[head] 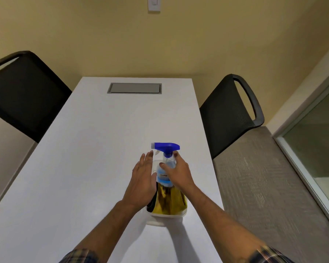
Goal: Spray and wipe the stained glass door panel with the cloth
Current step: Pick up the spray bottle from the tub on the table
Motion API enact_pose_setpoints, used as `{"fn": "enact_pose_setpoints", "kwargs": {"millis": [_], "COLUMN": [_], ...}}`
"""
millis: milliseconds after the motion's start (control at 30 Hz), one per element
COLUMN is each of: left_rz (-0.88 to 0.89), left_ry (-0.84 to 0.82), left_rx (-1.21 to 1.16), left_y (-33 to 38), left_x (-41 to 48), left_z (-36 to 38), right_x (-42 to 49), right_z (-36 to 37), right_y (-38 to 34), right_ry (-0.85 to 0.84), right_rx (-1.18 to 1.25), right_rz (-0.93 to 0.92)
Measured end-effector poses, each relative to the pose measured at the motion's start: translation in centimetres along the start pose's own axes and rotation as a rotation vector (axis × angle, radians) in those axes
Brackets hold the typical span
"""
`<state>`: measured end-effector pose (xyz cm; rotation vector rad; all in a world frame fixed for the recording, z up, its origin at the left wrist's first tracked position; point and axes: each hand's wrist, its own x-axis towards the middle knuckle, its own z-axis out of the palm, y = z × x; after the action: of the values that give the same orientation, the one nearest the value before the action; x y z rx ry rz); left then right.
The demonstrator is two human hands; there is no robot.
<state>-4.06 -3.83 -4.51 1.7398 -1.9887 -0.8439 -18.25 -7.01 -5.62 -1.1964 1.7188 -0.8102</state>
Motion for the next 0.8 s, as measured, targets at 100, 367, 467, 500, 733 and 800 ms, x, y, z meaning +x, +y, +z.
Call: {"fn": "enact_pose_setpoints", "kwargs": {"millis": [100, 367, 467, 500, 733, 800], "left_rz": [0.003, 0.034, 0.063, 0.074, 0.178, 0.211], "left_ry": [-0.003, 0.034, 0.065, 0.072, 0.204, 0.236], "left_rx": [-0.02, -0.092, -0.151, -0.168, -0.253, -0.29], "left_y": [-0.4, -0.8, 0.2, 0.6, 4.6, 6.0], "left_x": [0.7, 1.2, 1.1, 1.0, 0.6, 0.4], "left_z": [0.5, 0.4, -0.7, -1.1, -4.8, -5.9], "right_x": [0.7, 0.7, 0.3, 0.0, -3.5, -4.6], "right_z": [0.0, -0.7, -1.3, -1.6, -4.4, -5.1], "right_y": [0.1, -0.1, -1.3, -1.9, -7.8, -9.3], "right_ry": [-0.012, -0.061, -0.056, -0.058, 0.012, 0.079], "right_rx": [0.032, 0.111, 0.135, 0.149, 0.255, 0.282], "right_rz": [-0.005, -0.04, -0.059, -0.072, -0.224, -0.277]}}
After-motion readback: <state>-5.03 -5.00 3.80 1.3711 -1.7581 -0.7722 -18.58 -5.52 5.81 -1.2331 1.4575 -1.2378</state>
